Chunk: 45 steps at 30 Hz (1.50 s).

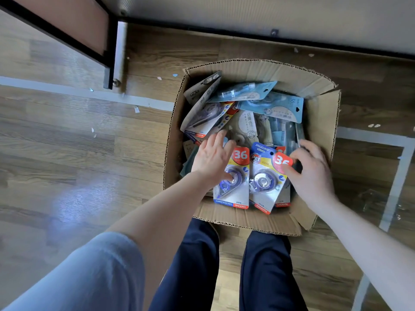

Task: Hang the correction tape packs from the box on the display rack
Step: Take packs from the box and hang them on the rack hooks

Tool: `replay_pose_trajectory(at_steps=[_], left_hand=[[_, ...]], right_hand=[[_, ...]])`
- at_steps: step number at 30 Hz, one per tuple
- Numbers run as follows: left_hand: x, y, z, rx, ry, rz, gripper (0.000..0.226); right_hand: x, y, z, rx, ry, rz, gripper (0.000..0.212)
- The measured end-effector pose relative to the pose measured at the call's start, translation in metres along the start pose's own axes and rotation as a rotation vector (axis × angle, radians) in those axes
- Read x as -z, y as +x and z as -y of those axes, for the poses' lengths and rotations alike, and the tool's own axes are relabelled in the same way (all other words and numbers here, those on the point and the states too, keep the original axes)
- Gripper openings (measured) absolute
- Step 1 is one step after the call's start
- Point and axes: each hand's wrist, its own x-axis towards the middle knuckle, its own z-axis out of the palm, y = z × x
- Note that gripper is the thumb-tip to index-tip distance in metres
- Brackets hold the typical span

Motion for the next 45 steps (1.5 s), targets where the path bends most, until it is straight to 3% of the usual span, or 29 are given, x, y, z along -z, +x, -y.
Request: replay_pose_trajectory(at_steps=[5,11,15,20,23,26,30,33,35,40,45], left_hand=[[-0.007,-0.026,-0.005,-0.084,-0.063,-0.257,0.09],[-0.028,-0.046,-0.005,-0.131,-0.082,-0.437,0.077],[-0.033,-0.05,-0.003,-0.056,-0.251,-0.392,0.076],[-0.033,-0.051,0.005,0.119,-0.645,-0.314,0.063],[-0.034,-0.053,0.006,0.21,-0.824,-0.344,0.075],[-0.034,-0.054,0.005,0.359,-1.037,-0.256,0.085],[-0.034,-0.051,0.007,0.532,-1.341,-0.187,0.068],[-0.034,-0.048,0.008,0.521,-1.47,-0.022,0.034],[-0.035,-0.046,0.007,0.509,-1.506,0.064,0.023],[-0.024,-0.044,0.007,0.493,-1.585,0.03,0.019],[0.011,-0.051,0.009,0.436,-1.697,-0.029,0.018]], right_hand=[[0.018,-0.009,0.001,-0.063,0.19,-0.104,0.007],[0.029,-0.013,0.015,-0.133,0.263,-0.123,0.008],[0.019,-0.011,0.021,-0.128,0.276,-0.119,0.01],[0.004,-0.005,0.027,-0.129,0.338,-0.098,0.014],[-0.006,-0.003,0.025,-0.158,0.368,-0.071,0.018],[-0.013,0.0,0.022,-0.209,0.398,-0.046,0.021],[-0.015,0.002,0.025,-0.285,0.473,0.057,0.019],[-0.017,0.001,0.029,-0.324,0.512,0.108,0.019],[-0.019,0.002,0.03,-0.349,0.54,0.108,0.019],[-0.014,0.005,0.035,-0.403,0.614,0.092,0.012],[0.014,0.003,0.056,-0.34,0.661,0.068,0.016]])
